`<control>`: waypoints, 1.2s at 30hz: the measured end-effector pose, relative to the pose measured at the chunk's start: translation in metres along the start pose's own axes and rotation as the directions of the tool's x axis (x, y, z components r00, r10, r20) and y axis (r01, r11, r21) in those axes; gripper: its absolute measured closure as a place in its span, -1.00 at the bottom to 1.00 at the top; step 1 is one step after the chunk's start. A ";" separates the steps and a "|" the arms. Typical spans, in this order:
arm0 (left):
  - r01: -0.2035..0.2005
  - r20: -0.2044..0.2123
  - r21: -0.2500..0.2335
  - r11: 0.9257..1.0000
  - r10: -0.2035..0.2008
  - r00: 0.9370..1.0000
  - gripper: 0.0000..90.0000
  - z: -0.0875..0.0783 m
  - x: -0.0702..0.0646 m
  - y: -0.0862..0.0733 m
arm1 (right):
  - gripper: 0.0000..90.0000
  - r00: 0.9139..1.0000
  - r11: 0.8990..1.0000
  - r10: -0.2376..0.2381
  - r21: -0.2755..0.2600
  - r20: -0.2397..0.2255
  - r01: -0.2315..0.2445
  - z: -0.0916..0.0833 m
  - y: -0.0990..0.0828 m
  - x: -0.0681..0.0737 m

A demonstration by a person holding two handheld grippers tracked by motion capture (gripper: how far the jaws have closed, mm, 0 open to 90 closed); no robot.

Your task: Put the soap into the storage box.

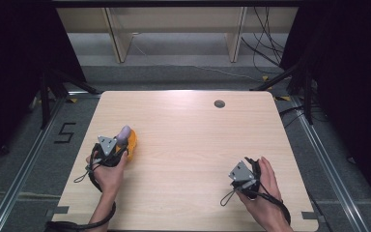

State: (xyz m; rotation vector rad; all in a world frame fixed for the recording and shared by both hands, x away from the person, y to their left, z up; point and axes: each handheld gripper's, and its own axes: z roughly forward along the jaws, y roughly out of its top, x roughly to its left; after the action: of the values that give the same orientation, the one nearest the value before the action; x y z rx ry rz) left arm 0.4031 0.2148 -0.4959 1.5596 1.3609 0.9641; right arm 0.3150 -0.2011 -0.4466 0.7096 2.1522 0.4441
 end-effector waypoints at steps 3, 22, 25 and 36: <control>0.003 -0.002 0.008 1.000 -0.003 1.000 0.31 0.001 0.000 0.000 | -0.20 1.000 1.000 -0.003 0.001 -0.006 0.003 0.000 0.000 0.000; 0.008 0.083 0.176 0.984 -0.023 0.996 0.21 0.003 0.000 0.014 | -0.21 1.000 1.000 0.003 -0.001 -0.006 -0.003 0.000 0.001 0.001; 0.008 0.103 0.211 0.978 -0.030 0.994 0.12 0.003 -0.001 0.019 | -0.21 1.000 1.000 0.003 -0.002 -0.006 -0.003 0.001 0.001 0.001; 0.003 0.258 0.316 0.949 -0.089 0.962 -0.23 0.006 0.012 0.039 | -0.22 1.000 1.000 0.008 -0.009 -0.003 -0.009 -0.001 0.000 -0.001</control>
State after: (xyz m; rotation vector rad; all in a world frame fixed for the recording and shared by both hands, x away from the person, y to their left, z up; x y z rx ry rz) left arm 0.4240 0.2236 -0.4614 1.8101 1.3934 0.4968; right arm 0.3145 -0.2015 -0.4458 0.7137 2.1490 0.4592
